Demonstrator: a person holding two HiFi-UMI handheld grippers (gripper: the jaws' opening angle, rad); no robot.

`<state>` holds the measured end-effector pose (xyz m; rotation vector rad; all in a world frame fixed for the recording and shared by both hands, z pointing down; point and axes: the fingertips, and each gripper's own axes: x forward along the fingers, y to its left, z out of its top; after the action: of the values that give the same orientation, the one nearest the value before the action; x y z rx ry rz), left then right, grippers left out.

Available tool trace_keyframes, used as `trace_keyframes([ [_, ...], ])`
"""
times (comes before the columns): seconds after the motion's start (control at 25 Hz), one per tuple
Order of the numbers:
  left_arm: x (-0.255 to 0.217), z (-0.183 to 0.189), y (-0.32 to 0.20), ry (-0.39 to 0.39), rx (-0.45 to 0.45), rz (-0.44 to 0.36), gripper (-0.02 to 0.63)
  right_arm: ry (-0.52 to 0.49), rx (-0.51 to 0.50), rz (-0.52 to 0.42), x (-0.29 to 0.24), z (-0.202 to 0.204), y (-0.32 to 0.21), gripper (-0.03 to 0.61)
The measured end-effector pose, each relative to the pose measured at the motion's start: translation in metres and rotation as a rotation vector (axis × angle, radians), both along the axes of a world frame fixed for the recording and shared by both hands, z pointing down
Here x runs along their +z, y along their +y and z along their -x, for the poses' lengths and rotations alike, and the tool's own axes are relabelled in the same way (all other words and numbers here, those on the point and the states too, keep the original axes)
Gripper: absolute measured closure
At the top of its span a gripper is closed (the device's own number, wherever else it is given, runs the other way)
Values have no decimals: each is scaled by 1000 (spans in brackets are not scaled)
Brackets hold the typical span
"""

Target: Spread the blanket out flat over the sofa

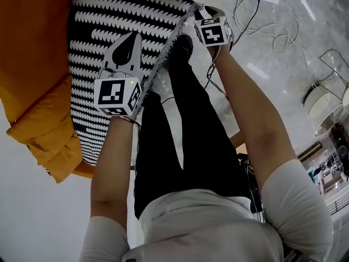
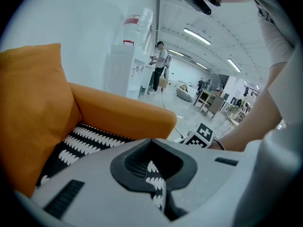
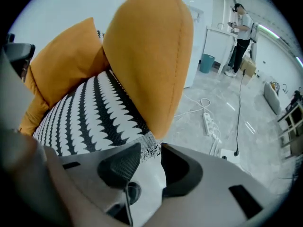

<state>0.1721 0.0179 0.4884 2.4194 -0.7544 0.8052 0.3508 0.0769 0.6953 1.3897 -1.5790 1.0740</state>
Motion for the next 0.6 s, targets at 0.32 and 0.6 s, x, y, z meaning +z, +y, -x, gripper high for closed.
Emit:
trace_keyframes([
  [0.32,-96,25,20,30,15,-68,604,-5,28,-140,-129,37,10,430],
  [0.6,-197,57,47,81,-13,-70,604,-7,-62,-264,-269,90,28,447],
])
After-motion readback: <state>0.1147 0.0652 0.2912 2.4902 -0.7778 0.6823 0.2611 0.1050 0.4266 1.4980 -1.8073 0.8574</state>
